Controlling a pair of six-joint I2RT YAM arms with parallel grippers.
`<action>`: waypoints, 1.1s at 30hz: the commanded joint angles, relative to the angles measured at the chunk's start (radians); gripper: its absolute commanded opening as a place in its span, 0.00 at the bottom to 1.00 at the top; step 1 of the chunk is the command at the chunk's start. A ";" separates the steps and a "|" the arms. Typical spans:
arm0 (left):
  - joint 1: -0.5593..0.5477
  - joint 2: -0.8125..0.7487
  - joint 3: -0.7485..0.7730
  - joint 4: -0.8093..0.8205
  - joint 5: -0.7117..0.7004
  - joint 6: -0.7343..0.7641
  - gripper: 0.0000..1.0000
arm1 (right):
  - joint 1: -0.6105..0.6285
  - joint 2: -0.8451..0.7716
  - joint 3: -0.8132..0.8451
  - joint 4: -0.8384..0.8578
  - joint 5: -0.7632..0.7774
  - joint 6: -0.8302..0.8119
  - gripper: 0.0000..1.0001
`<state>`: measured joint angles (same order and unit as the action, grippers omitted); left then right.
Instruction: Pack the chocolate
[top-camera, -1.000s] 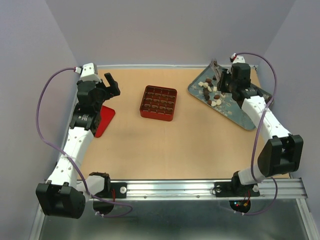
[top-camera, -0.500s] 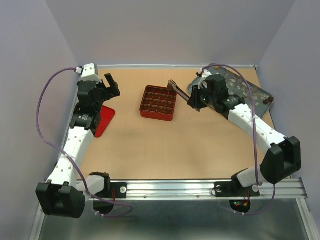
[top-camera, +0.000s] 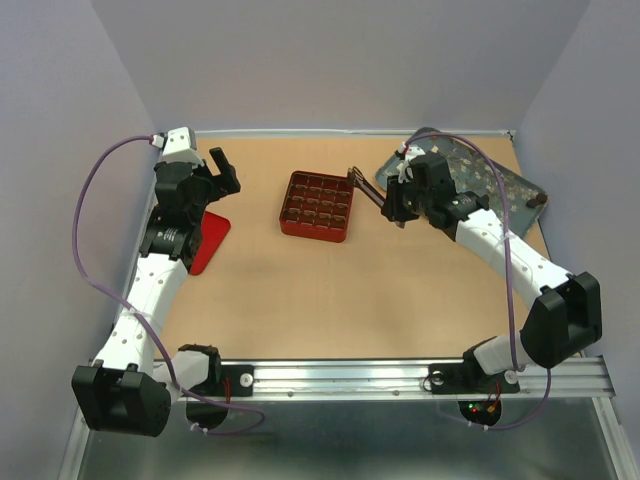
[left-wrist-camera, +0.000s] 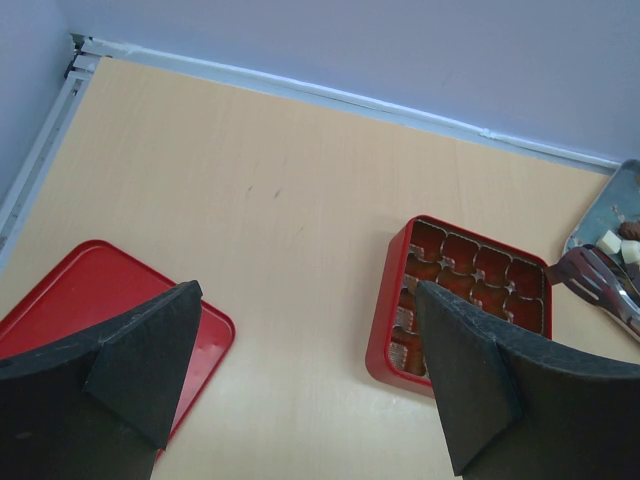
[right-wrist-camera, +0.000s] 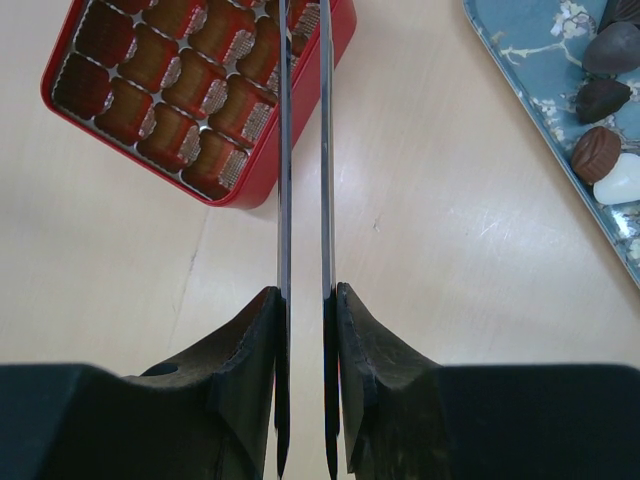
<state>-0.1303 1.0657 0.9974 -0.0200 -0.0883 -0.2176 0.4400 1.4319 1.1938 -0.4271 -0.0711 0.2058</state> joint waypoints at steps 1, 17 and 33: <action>-0.006 0.000 0.053 0.022 -0.013 0.017 0.99 | 0.005 -0.005 0.036 0.025 0.010 -0.017 0.20; -0.006 0.013 0.056 0.022 -0.008 0.015 0.99 | 0.006 0.048 0.081 0.030 -0.039 -0.020 0.25; -0.006 0.019 0.058 0.022 -0.007 0.014 0.99 | 0.005 0.058 0.098 0.040 -0.030 -0.014 0.41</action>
<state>-0.1303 1.0847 0.9974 -0.0204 -0.0879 -0.2176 0.4400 1.4876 1.2316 -0.4263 -0.0982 0.1986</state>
